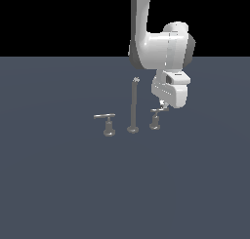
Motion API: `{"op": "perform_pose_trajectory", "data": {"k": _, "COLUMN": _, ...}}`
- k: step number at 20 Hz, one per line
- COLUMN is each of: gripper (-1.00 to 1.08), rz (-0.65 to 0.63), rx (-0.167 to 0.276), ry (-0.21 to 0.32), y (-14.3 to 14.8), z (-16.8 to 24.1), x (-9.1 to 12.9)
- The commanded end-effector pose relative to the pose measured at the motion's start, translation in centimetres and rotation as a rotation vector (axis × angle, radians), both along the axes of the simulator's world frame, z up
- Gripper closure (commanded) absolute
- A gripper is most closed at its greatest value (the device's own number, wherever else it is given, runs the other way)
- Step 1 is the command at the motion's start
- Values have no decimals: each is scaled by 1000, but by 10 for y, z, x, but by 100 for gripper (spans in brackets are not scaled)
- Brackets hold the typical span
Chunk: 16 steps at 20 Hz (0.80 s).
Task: Turn on the faucet by rotating a designated handle.
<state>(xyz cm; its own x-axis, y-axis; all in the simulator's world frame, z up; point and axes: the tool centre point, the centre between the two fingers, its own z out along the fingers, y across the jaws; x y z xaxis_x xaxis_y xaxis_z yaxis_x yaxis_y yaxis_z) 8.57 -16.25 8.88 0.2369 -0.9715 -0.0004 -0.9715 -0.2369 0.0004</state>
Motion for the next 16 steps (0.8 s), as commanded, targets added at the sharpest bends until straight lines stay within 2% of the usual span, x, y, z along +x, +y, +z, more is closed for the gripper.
{"op": "perform_pose_trajectory", "data": {"k": 1, "gripper": 108, "rz": 0, "rx": 0, "ry": 0, "y": -8, "z": 0, "x": -8}}
{"op": "perform_pose_trajectory", "data": {"k": 3, "gripper": 108, "rz": -1, "rx": 0, "ry": 0, "y": -11, "z": 0, "x": -11}}
{"op": "perform_pose_trajectory", "data": {"k": 4, "gripper": 108, "rz": 9, "rx": 2, "ry": -9, "y": -2, "z": 0, "x": -3}}
{"op": "perform_pose_trajectory", "data": {"k": 16, "gripper": 108, "rz": 2, "rx": 0, "ry": -3, "y": -9, "z": 0, "x": -41}}
